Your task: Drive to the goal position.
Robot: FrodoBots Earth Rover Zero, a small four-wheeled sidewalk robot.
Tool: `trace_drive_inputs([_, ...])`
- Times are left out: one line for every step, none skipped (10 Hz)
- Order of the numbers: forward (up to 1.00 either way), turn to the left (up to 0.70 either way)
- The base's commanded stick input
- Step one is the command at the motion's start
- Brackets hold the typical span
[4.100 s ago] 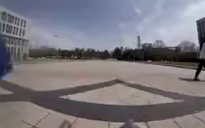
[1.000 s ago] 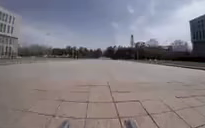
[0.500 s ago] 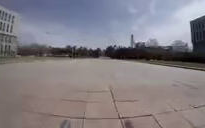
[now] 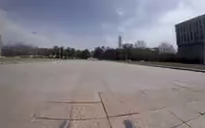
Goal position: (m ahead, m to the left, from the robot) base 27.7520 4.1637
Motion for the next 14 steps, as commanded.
trace_drive_inputs([0.85, 0.00])
trace_drive_inputs([0.85, 0.00])
trace_drive_inputs([0.85, 0.00])
trace_drive_inputs([0.85, 0.00])
trace_drive_inputs([0.85, 0.00])
trace_drive_inputs([0.85, 0.00])
trace_drive_inputs([0.85, 0.00])
trace_drive_inputs([0.85, 0.00])
trace_drive_inputs([0.85, 0.00])
trace_drive_inputs([0.85, 0.00])
trace_drive_inputs([0.85, 0.00])
trace_drive_inputs([0.85, 0.00])
trace_drive_inputs([0.85, 0.00])
trace_drive_inputs([0.85, 0.00])
